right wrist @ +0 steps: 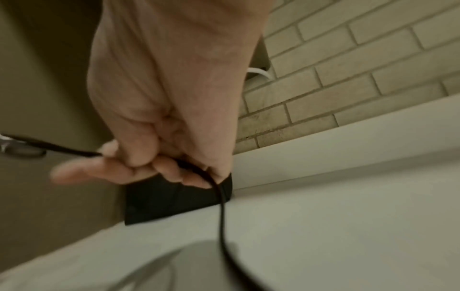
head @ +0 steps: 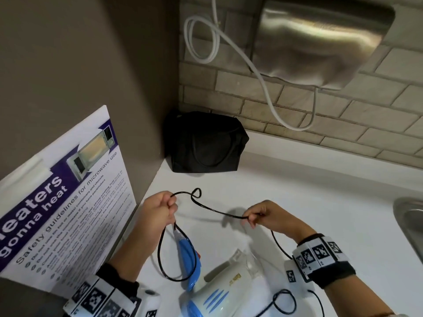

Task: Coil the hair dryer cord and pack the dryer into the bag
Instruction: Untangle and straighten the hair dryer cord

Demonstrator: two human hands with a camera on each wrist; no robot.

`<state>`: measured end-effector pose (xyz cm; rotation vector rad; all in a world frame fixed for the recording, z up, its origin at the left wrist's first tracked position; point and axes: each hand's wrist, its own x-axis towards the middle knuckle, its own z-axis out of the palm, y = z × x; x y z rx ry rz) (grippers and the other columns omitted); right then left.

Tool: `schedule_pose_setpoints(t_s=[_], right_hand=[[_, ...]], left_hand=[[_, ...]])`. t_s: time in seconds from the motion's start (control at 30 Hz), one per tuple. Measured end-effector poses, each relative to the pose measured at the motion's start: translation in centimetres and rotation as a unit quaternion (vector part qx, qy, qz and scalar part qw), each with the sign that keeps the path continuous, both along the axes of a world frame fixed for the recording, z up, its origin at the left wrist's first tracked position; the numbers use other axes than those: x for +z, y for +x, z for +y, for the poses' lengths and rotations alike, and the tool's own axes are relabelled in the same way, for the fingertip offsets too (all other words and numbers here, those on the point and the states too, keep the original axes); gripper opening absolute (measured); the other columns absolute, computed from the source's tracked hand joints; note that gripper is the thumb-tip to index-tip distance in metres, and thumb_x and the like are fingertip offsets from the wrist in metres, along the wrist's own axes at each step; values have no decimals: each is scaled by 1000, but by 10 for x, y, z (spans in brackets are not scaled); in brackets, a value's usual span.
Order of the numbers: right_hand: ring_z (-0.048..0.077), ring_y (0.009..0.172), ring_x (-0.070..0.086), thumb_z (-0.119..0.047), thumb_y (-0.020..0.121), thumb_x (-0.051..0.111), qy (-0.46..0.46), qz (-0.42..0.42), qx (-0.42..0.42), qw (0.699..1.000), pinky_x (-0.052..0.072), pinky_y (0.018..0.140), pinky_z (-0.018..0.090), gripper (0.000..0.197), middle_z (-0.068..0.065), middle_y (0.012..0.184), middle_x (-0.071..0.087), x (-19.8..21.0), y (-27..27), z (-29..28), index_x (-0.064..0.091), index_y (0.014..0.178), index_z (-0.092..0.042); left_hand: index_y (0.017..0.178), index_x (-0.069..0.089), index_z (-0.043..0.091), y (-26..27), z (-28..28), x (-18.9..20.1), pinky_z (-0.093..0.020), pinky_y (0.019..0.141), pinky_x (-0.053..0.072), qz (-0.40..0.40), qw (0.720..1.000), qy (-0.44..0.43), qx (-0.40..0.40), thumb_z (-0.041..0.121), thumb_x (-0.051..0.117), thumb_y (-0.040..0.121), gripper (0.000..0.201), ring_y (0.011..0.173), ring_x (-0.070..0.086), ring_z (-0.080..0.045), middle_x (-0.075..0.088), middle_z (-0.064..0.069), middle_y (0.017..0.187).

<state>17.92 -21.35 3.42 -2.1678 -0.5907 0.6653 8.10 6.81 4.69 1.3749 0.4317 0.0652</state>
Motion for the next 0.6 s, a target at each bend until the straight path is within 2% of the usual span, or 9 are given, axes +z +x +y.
schedule_pose_setpoints(t_s=[0.07, 0.13, 0.2, 0.27, 0.33, 0.37, 0.47, 0.53, 0.6], right_hand=[[-2, 59, 56, 0, 88, 56, -69, -43, -44, 996, 43, 68, 14, 34, -12, 56, 65, -15, 5, 1, 77, 74, -22], [0, 63, 58, -2, 86, 58, -94, -65, -98, 989, 43, 66, 11, 44, -19, 49, 63, -26, 9, 4, 71, 60, -34], [2, 65, 59, -1, 84, 59, -75, -62, -173, 980, 42, 64, 7, 44, -19, 47, 62, -34, 13, 6, 68, 54, -32], [7, 67, 60, 1, 81, 59, -22, -51, -262, 964, 45, 71, 14, 40, -15, 50, 65, -36, 19, 7, 71, 53, -24], [15, 69, 60, 9, 79, 52, 71, -16, -344, 936, 48, 75, 24, 43, -2, 62, 70, -35, 24, 3, 71, 53, -19], [18, 69, 59, 13, 78, 47, 117, 0, -376, 919, 48, 72, 23, 44, 5, 67, 69, -32, 26, 0, 69, 54, -17], [19, 71, 57, 18, 80, 45, 179, 17, -414, 892, 45, 64, 16, 37, 9, 72, 65, -26, 27, -5, 67, 64, -6], [17, 73, 58, 17, 80, 46, 165, 19, -419, 893, 44, 70, 22, 38, 7, 72, 66, -30, 28, -3, 66, 60, -9], [17, 71, 58, 14, 80, 45, 120, 7, -401, 908, 43, 76, 28, 42, 2, 69, 67, -38, 30, -1, 62, 53, -14]], left_hand=[[61, 31, 13, -1, -3, 7, -22, 45, 15, -33, 999, 2, -25, -20, 16, 79, 41, 43, 26, -6, 38, 6, 51], [62, 33, 13, -5, -4, 14, -17, 42, 21, -58, 997, 1, -57, -16, 17, 87, 41, 43, 26, -5, 38, 9, 47], [62, 34, 12, -8, -3, 19, -15, 41, 24, -68, 995, -3, -69, -11, 18, 92, 41, 40, 26, -4, 37, 8, 45], [58, 35, 13, -11, 1, 19, -13, 38, 24, -57, 996, -15, -60, -10, 18, 94, 46, 37, 26, -2, 36, 7, 44], [54, 35, 16, -14, 9, 16, -13, 34, 21, -27, 998, -51, -26, -15, 16, 90, 51, 33, 26, -2, 37, 7, 45], [55, 32, 16, -15, 14, 15, -13, 33, 20, -9, 997, -75, -5, -17, 15, 85, 49, 31, 26, -2, 36, 6, 45], [58, 27, 17, -18, 21, 14, -14, 32, 19, 14, 994, -102, 24, -19, 12, 77, 43, 29, 27, -2, 37, 5, 45], [59, 28, 17, -19, 20, 15, -14, 32, 20, 0, 996, -82, 18, -18, 14, 80, 43, 31, 27, -2, 37, 6, 46], [60, 33, 15, -21, 16, 16, -14, 35, 22, -21, 1000, -16, 3, -11, 18, 92, 44, 36, 27, -3, 36, 7, 48]])
